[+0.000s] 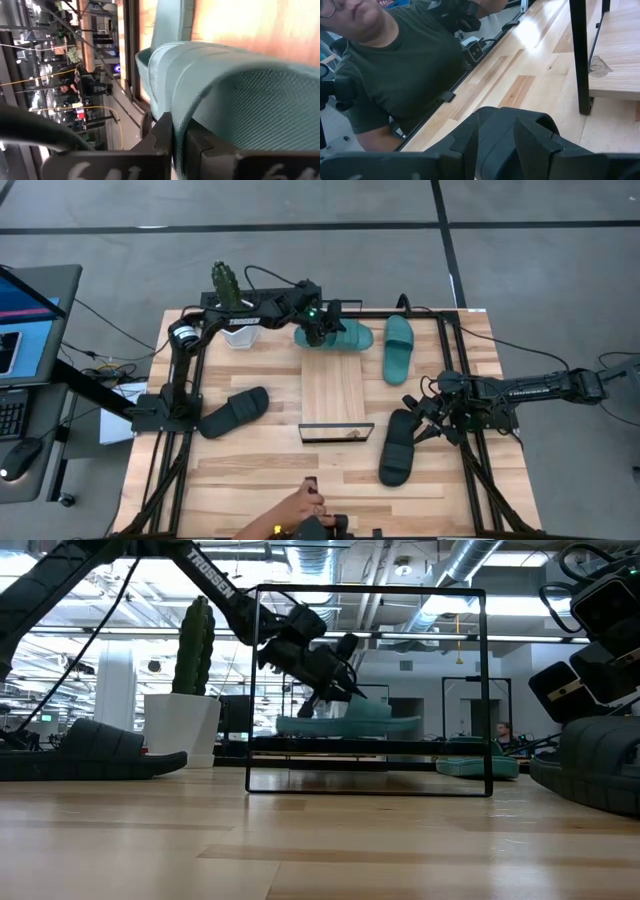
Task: Pick and place slides into the shelf
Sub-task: Put the left green slide on the shelf
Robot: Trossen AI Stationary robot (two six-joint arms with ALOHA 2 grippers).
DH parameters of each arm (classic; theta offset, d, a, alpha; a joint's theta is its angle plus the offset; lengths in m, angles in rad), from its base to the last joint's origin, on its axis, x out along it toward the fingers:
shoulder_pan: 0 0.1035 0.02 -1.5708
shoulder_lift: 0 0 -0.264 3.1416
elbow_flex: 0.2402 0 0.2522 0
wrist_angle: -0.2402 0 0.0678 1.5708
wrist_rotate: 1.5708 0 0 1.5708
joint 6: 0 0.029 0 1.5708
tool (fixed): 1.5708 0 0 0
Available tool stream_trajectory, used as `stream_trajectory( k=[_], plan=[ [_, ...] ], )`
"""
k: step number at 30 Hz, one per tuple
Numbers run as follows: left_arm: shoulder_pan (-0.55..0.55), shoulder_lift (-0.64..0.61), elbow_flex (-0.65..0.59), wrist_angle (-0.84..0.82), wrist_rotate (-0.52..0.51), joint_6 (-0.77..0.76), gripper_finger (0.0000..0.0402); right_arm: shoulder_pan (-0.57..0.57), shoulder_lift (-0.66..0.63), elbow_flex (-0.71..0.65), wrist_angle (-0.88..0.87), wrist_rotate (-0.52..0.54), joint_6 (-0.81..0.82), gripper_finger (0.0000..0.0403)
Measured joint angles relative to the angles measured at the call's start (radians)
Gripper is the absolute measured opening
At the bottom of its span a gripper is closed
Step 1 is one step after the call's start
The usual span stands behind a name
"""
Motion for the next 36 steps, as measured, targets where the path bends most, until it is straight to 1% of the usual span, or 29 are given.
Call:
stream_trajectory(
  k=[9, 16, 25, 36],
  plan=[
    [0.006, -0.002, 0.003, 0.012, -0.033, 0.013, 0.0, 0.0, 0.0, 0.0, 0.0, 0.0, 0.0, 0.0114],
    [0.009, -0.002, 0.003, 0.004, -0.036, 0.014, 0.0001, 0.0, 0.0, 0.0, 0.0, 0.0, 0.0, 0.0114],
    [0.01, -0.002, 0.003, -0.002, -0.082, 0.036, 0.0033, 0.0, 0.0, 0.0, 0.0, 0.0, 0.0, 0.0114],
    [0.01, -0.002, 0.003, -0.012, -0.086, 0.038, 0.0038, 0.0, 0.0, 0.0, 0.0, 0.0, 0.0, 0.0114]
  ],
)
